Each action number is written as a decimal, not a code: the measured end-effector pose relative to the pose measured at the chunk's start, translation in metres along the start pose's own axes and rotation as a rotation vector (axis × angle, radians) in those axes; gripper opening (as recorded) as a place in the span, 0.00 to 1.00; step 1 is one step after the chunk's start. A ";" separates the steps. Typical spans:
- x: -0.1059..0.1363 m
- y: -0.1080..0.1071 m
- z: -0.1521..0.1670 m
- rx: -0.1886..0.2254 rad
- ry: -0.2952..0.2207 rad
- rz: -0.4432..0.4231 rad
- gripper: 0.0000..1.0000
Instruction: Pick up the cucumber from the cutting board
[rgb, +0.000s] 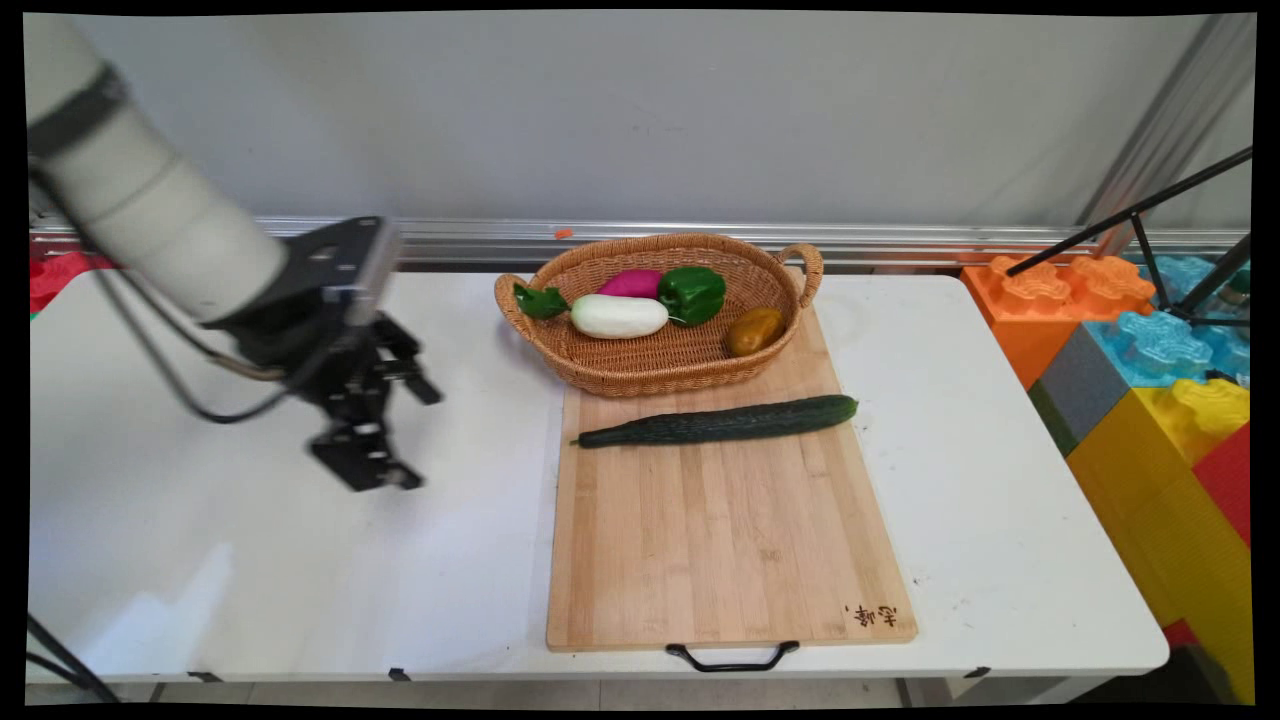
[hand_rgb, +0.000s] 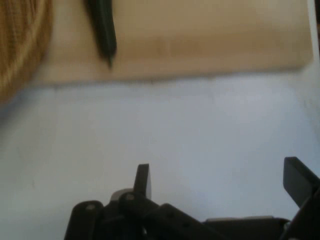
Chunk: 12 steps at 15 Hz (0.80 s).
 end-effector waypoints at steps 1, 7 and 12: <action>0.015 0.001 0.006 0.007 0.001 -0.002 1.00; 0.108 -0.006 0.054 0.052 0.022 0.002 1.00; 0.160 -0.020 0.099 0.102 0.045 -0.012 1.00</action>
